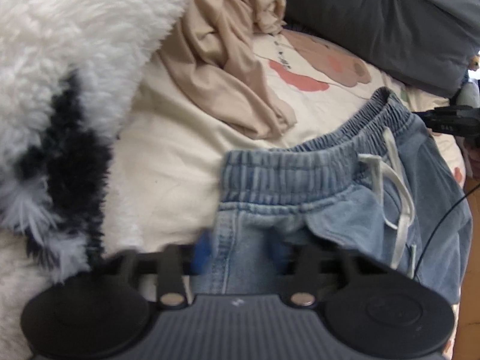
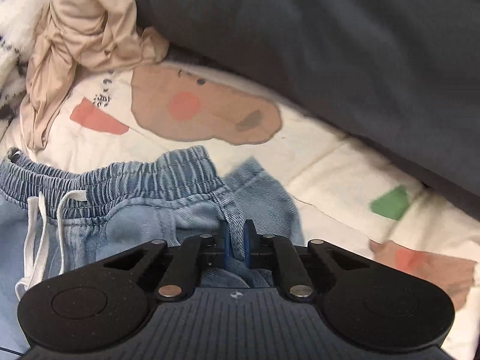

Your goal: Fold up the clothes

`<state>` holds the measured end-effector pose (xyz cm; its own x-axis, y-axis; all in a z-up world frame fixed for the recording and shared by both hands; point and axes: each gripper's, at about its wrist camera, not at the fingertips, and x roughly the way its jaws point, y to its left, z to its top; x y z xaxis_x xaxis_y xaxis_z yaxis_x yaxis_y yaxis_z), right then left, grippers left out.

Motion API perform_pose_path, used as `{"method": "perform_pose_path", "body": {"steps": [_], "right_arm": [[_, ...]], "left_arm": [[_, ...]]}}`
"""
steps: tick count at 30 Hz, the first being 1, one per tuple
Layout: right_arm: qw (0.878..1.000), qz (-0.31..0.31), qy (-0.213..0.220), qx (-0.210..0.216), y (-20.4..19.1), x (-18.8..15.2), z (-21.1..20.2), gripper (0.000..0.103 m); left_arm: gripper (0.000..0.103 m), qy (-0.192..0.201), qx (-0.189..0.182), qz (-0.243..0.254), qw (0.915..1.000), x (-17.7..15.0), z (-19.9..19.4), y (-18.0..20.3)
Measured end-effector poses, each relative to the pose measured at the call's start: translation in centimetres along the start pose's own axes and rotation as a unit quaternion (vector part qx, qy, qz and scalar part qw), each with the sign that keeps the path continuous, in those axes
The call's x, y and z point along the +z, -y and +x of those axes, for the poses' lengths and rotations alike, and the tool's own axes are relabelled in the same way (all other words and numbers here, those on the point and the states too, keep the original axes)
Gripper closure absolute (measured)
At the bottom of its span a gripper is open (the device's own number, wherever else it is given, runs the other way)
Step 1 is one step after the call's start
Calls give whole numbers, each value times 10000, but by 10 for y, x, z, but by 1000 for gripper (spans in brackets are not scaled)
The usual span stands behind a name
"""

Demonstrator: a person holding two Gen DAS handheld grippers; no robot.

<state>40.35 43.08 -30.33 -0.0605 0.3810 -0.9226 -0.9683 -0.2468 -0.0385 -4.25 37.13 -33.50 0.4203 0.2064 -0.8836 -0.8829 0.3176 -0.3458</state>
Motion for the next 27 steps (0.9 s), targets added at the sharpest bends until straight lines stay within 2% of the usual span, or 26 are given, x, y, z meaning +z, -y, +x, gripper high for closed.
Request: {"method": "perform_pose_path", "body": {"steps": [1, 3, 7, 15, 21, 27], "right_arm": [[10000, -2, 55, -56, 0, -2, -4, 97], [9998, -24, 144, -162, -1, -4, -13, 97], [9988, 81, 301, -367, 0, -8, -32, 97], [9925, 430, 568, -993, 16, -16, -63, 97], [9832, 595, 759, -1550, 29, -14, -78, 98], [9670, 855, 1006, -2178, 47, -3, -96, 98]], "left_arm": [[83, 34, 4, 18, 10000, 0, -1, 1], [87, 103, 11, 54, 9999, 1, -4, 2], [89, 241, 26, 126, 9996, 1, -10, 6], [91, 851, -50, 599, 9946, 26, -34, 33], [91, 1175, -150, 772, 9900, 54, -30, 52], [91, 1517, -310, 922, 9836, 87, -29, 71]]}}
